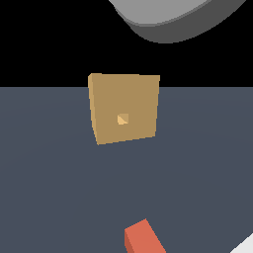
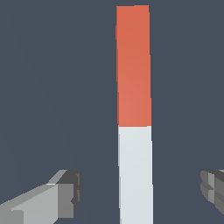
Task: Insert the peg into the horizontal hole in a box.
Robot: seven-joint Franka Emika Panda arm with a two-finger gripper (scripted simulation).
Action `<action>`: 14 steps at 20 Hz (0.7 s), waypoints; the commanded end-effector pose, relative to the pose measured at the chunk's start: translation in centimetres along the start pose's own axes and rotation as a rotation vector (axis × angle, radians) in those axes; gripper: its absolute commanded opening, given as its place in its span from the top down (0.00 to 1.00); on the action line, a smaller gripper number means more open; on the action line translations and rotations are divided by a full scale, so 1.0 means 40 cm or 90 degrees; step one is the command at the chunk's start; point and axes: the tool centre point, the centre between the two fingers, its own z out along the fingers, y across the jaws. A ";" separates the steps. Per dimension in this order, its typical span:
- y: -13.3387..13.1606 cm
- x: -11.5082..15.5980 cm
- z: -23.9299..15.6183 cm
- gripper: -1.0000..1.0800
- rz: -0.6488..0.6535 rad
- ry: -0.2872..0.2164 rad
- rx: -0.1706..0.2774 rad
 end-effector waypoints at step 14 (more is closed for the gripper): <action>0.008 -0.043 0.012 0.04 -0.013 0.001 0.000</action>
